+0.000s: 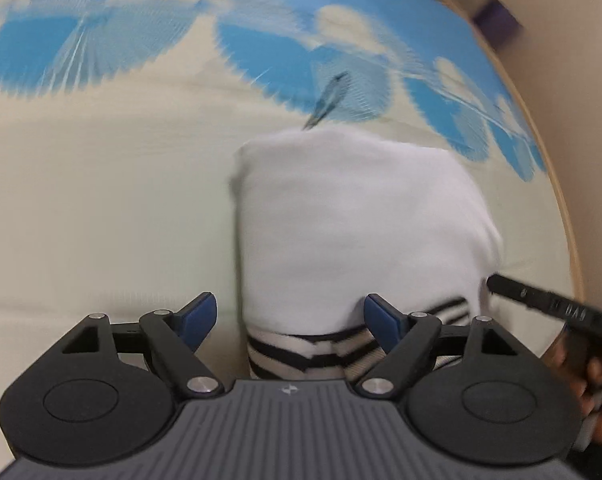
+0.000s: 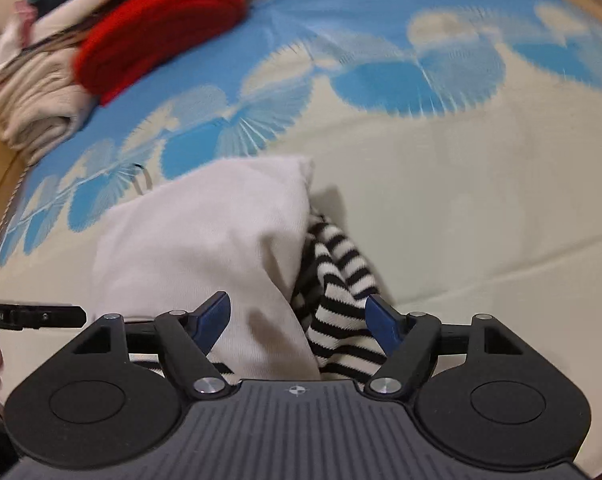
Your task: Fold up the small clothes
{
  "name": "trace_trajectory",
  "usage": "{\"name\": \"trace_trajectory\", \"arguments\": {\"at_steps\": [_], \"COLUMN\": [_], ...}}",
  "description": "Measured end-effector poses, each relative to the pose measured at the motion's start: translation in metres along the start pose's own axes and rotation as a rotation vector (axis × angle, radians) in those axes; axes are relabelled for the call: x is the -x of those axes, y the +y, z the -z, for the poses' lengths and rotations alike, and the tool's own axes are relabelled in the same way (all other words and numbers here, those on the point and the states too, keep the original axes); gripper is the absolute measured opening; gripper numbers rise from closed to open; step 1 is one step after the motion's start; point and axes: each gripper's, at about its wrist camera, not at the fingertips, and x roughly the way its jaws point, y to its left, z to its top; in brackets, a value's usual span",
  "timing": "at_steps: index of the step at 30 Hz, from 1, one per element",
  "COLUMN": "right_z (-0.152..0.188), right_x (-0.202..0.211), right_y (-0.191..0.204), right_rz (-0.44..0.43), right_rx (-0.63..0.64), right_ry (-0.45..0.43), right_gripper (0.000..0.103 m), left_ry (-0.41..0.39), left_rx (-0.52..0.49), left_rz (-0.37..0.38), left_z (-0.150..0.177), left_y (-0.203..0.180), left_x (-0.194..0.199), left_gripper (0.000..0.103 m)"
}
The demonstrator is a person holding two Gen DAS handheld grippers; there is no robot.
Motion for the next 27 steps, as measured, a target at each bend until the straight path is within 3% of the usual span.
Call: {"name": "trace_trajectory", "arguments": {"at_steps": [3, 8, 12, 14, 15, 16, 17, 20, 24, 26, 27], "right_z": [-0.01, -0.01, -0.012, -0.014, -0.015, -0.017, -0.019, -0.024, -0.028, -0.027, -0.027], "right_x": [-0.024, -0.043, -0.046, -0.045, -0.044, -0.042, -0.04, -0.031, -0.025, -0.022, -0.023], "right_y": [-0.007, -0.006, -0.001, 0.005, 0.006, 0.005, 0.005, 0.008, 0.031, 0.047, 0.055], "right_rz": [0.027, 0.035, -0.02, -0.011, -0.01, -0.018, -0.025, -0.026, -0.098, -0.129, -0.129], "right_rx": [-0.066, -0.092, -0.079, -0.066, -0.073, -0.095, -0.114, -0.119, -0.078, -0.046, -0.031], "right_ry": [0.045, 0.079, 0.08, 0.067, 0.058, 0.043, 0.027, -0.041, -0.134, -0.171, -0.185], "right_gripper": [0.076, 0.074, 0.026, 0.016, 0.011, 0.009, 0.009, 0.008, 0.008, 0.008, 0.008], "left_ry": [0.004, 0.029, 0.032, 0.008, -0.009, -0.028, -0.046, -0.144, -0.279, -0.357, -0.412], "left_rx": [0.088, 0.118, 0.107, 0.081, 0.063, 0.045, 0.033, -0.022, -0.024, 0.003, 0.014], "left_rz": [0.074, 0.152, 0.172, 0.164, 0.159, 0.163, 0.176, 0.192, 0.132, 0.068, -0.001], "left_z": [-0.004, -0.011, -0.016, -0.018, -0.019, -0.02, -0.021, -0.024, -0.031, -0.035, -0.035], "left_y": [0.011, 0.013, 0.013, 0.01, 0.007, 0.005, 0.003, 0.002, 0.013, 0.024, 0.028], "left_x": [-0.014, -0.033, -0.043, -0.042, -0.039, -0.033, -0.026, 0.0, 0.03, 0.046, 0.056], "left_gripper": [0.088, 0.088, 0.084, 0.066, 0.059, 0.044, 0.039, 0.037, 0.04, 0.049, 0.05]}}
